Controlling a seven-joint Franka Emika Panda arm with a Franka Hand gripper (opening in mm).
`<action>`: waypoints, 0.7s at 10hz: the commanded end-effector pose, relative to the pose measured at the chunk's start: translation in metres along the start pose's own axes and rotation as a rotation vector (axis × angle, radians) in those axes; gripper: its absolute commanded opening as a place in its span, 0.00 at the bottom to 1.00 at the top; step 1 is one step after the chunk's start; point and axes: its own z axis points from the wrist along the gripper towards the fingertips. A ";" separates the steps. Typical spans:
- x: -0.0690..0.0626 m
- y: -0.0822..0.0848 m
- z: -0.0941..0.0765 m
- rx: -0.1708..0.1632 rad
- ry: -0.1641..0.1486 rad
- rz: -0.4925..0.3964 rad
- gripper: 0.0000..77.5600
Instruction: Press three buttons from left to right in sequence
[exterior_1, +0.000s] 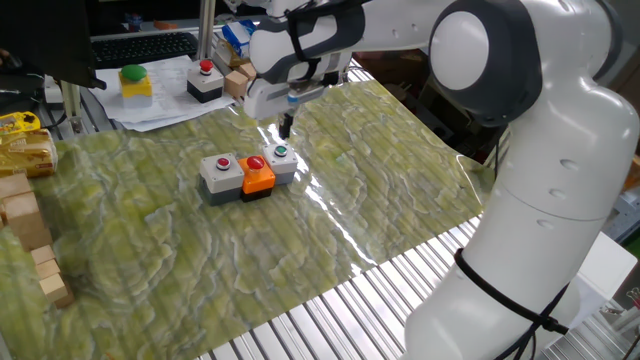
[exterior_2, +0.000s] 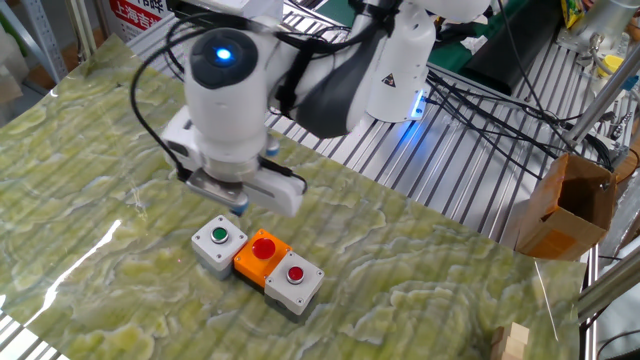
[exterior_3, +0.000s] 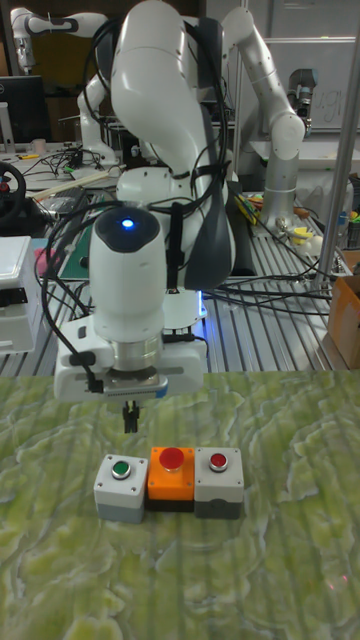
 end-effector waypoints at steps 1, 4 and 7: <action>0.017 0.129 0.019 -0.104 0.002 0.152 0.02; 0.012 0.136 0.033 -0.106 -0.013 0.164 0.02; 0.006 0.133 0.046 -0.096 -0.021 0.144 0.02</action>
